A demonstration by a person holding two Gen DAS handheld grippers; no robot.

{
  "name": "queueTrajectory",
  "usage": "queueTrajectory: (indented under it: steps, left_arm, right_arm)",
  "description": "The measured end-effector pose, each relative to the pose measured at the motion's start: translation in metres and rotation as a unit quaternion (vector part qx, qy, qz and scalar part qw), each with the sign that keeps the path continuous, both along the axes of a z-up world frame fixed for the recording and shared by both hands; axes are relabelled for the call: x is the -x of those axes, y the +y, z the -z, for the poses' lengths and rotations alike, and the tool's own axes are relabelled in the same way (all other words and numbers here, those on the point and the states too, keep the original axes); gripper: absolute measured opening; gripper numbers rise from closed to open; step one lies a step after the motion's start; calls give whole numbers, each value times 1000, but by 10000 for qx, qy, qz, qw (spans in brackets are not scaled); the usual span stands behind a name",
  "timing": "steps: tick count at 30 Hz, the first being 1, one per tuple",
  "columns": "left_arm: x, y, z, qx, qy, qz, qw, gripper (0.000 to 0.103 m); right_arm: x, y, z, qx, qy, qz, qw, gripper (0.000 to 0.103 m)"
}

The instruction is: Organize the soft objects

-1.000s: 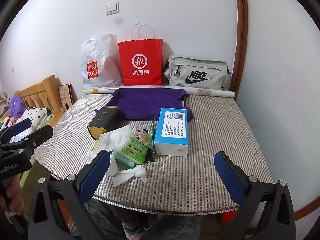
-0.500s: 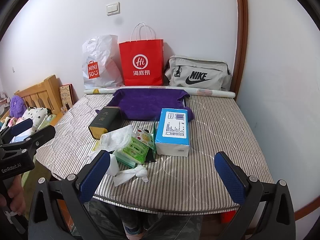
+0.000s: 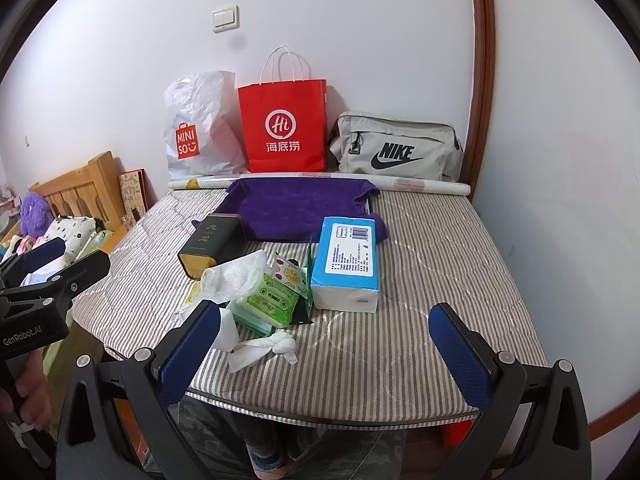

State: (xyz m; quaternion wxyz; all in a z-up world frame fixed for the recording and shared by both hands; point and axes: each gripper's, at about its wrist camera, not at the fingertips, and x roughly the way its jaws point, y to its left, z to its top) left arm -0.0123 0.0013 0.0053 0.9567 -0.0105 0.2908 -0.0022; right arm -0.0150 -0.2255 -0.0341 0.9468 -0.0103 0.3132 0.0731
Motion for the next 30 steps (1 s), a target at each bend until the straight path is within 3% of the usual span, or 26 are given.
queueTrajectory:
  steps: [23, 30]
  left_arm:
    - [-3, 1, -1, -36, 71, -20, 10000, 102]
    - [-19, 5, 16, -15, 262, -85, 9996, 102]
  right_arm:
    - [-3, -2, 4, -74, 13, 39, 10000, 102]
    - [-18, -3, 21, -176, 173, -89, 9997, 102]
